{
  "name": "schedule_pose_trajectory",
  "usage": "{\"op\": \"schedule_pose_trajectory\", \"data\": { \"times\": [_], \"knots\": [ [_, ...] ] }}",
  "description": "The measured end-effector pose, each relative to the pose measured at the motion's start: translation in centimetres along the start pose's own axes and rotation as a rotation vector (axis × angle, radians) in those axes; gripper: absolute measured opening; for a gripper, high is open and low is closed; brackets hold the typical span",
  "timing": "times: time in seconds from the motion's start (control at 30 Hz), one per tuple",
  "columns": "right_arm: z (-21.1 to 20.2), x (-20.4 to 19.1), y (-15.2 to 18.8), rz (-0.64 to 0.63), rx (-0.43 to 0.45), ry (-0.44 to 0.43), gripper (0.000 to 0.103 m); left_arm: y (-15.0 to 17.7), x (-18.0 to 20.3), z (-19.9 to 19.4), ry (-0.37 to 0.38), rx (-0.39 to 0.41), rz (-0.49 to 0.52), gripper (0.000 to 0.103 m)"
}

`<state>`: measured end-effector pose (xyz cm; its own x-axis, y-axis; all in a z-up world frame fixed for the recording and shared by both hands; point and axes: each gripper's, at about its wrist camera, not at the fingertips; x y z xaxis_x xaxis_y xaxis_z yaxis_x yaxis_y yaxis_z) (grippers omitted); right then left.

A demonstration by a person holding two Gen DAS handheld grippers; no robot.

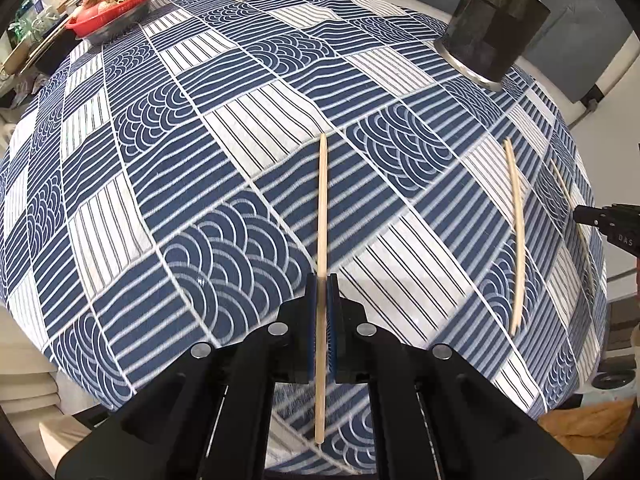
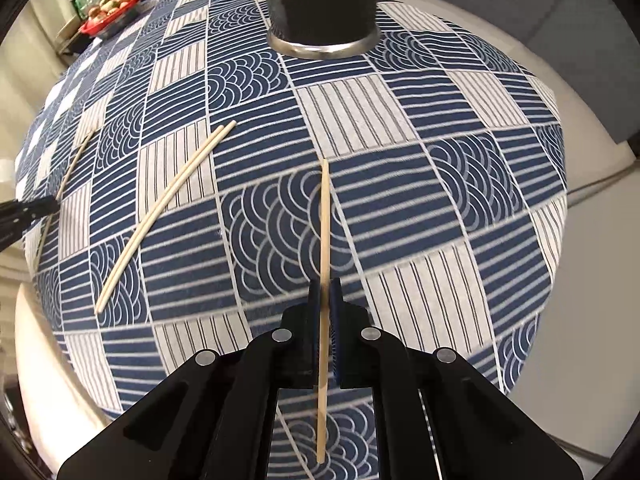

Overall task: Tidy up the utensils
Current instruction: 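Grasp one chopstick with the left tool while the right tool grasps it too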

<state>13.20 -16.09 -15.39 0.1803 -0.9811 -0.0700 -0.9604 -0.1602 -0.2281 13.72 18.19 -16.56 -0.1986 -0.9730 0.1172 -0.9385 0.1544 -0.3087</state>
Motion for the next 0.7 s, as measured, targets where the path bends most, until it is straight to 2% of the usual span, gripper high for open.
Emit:
{"op": "schedule_pose_trajectory", "data": {
  "times": [0.17, 0.37, 0.43, 0.7],
  "knots": [
    [-1.4, 1.0, 0.3, 0.013, 0.017, -0.001, 0.005, 0.6, 0.5, -1.1, -0.027, -0.038, 0.01, 0.005],
    [-2.9, 1.9, -0.8, 0.023, 0.031, 0.003, 0.005, -0.4, 1.2, -2.9, -0.055, -0.041, 0.014, 0.005],
    [-3.6, 2.2, -1.5, 0.025, 0.043, 0.001, 0.005, -1.1, 1.3, -3.5, -0.076, -0.035, 0.01, 0.005],
    [-7.0, 3.5, -4.4, 0.029, 0.104, -0.002, 0.005, -5.6, 2.1, -6.3, -0.084, 0.021, 0.034, 0.005]
  ]
}}
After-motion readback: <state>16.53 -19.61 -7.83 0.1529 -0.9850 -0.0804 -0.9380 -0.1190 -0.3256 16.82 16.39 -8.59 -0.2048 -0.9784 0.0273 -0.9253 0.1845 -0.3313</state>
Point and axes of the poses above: each gripper's, at about its wrist camera, not at the fingertips, and z roughly the way its jaws point, x to its right, y to its underside
